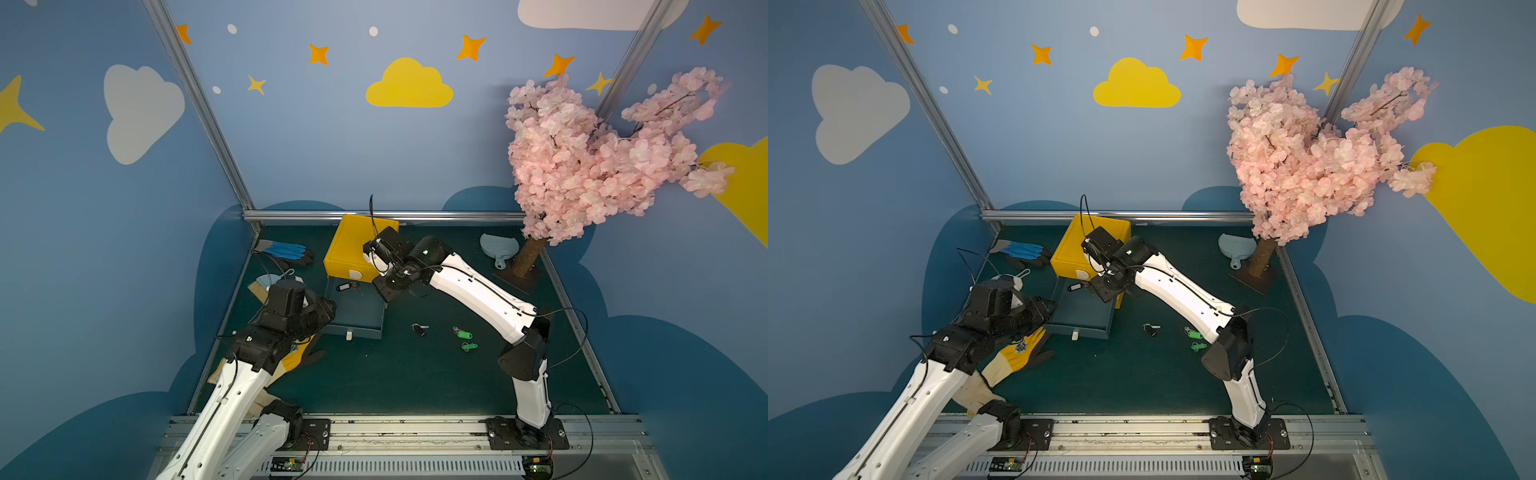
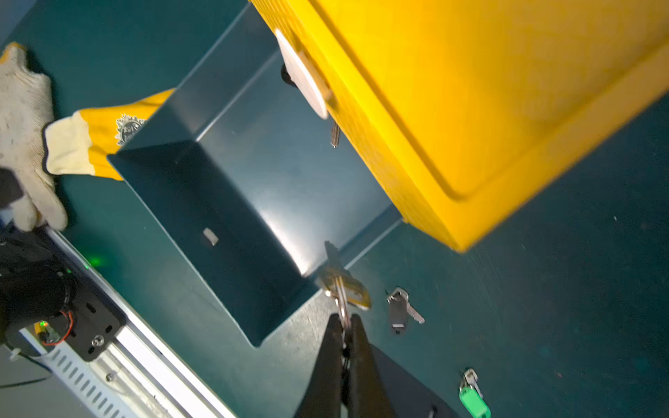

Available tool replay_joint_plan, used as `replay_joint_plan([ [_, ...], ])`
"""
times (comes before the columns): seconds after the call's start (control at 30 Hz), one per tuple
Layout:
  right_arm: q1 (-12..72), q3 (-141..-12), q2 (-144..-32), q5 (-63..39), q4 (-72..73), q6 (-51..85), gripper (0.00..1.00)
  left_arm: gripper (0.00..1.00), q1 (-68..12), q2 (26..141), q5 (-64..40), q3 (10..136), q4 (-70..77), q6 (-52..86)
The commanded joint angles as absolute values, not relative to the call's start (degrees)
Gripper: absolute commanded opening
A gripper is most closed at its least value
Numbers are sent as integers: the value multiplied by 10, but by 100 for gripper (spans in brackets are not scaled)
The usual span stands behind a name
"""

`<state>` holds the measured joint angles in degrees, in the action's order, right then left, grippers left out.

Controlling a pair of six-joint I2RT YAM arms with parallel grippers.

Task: Take the keys out of the drawer
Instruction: Pick up the key from the drawer, then place the key at the center of the board.

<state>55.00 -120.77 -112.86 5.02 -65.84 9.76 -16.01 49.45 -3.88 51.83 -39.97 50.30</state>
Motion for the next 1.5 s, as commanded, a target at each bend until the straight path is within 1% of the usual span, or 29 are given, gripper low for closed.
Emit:
replay_joint_plan([
  [0.0, 543, -1134, -1081, 58, -643, 113, 0, 46, -159, 515, -60, 525, -357, 515],
  [0.13, 528, -1030, -1032, 62, -609, 124, 0, 45, -162, 538, -63, 528, -342, 528],
  [0.27, 516, -952, -1020, 72, -586, 123, 0, 45, -164, 560, -69, 538, -341, 528],
  [0.47, 501, -909, -1038, 70, -560, 117, 0, 46, -164, 579, -81, 552, -350, 531],
  [0.63, 498, -934, -1057, 70, -577, 111, 1, 48, -163, 575, -78, 554, -365, 532],
  [0.83, 502, -958, -1058, 54, -606, 112, 10, 51, -158, 554, -73, 544, -378, 536],
  [0.93, 506, -970, -1060, 56, -623, 108, 19, 52, -156, 536, -66, 532, -379, 538],
  [1.1, 519, -1010, -1063, 69, -661, 104, 19, 52, -151, 504, -55, 511, -381, 538],
  [1.27, 562, -1085, -1078, 96, -683, 67, 19, 52, -144, 481, -51, 491, -385, 536],
  [1.37, 596, -1159, -1110, 118, -688, 26, 19, 52, -133, 477, -56, 480, -391, 540],
  [1.47, 632, -1203, -1149, 177, -659, -27, 24, 52, -115, 470, -69, 463, -403, 547],
])
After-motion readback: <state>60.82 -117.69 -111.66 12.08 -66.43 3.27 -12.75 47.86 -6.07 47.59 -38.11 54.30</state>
